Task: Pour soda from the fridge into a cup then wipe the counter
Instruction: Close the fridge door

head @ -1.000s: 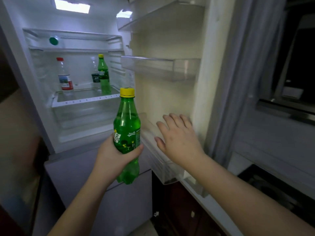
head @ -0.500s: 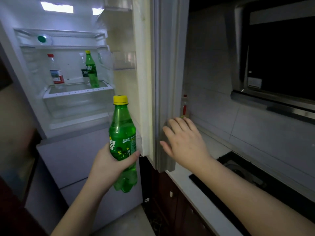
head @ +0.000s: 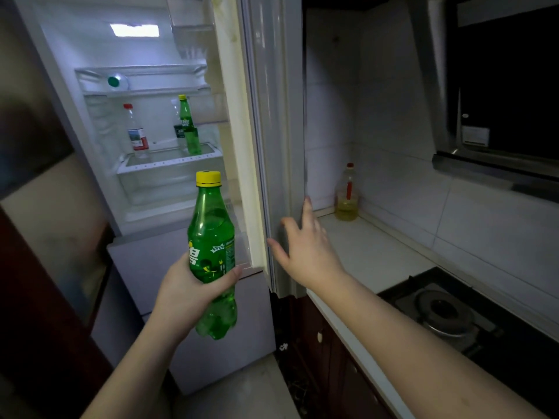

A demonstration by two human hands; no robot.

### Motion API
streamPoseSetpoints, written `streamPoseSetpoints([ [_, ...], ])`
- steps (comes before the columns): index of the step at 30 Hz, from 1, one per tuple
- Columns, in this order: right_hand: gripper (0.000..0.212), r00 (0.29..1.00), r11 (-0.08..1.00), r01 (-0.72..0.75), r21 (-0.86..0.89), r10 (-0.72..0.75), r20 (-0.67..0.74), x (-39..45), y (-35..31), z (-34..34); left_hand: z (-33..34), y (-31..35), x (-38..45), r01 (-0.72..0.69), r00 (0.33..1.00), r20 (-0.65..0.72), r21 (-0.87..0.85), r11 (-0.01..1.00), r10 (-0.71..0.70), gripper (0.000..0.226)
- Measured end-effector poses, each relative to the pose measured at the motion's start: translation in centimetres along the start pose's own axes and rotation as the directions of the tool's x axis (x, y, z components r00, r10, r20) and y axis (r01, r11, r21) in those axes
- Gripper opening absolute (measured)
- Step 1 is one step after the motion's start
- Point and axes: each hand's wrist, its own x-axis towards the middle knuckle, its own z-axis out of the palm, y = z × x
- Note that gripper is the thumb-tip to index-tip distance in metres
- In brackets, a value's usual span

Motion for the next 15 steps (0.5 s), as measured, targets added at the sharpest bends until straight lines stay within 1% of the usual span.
streamPoseSetpoints([
  [2,0.05,1.0,1.0,0.014,0.012,-0.014,0.013,-0.2,-0.9,0.5,-0.3,-0.1,0.0,-0.002,1.0,-0.027,0.008,1.0,0.003,0.035],
  [6,0.049,0.99,0.989,0.141,0.036,-0.141,0.001,-0.4,-3.0,2.0,-1.6,-0.3,-0.2,-0.021,0.998,-0.063,0.049,0.999,0.024,0.03],
  [8,0.048,0.978,0.976,0.206,0.062,-0.205,-0.021,-0.4,-4.3,2.9,-2.5,-0.7,0.0,-0.02,0.996,-0.087,0.077,0.997,0.027,0.032],
  [13,0.045,0.935,0.925,0.354,0.14,-0.351,-0.048,0.7,-8.6,5.4,-5.9,-2.1,0.7,0.02,0.984,-0.176,0.107,0.994,-0.001,0.051],
  [15,0.043,0.913,0.9,0.403,0.167,-0.407,-0.014,1.5,-10.5,6.3,-7.5,-2.6,1.0,0.035,0.979,-0.202,0.128,0.991,-0.009,0.044],
])
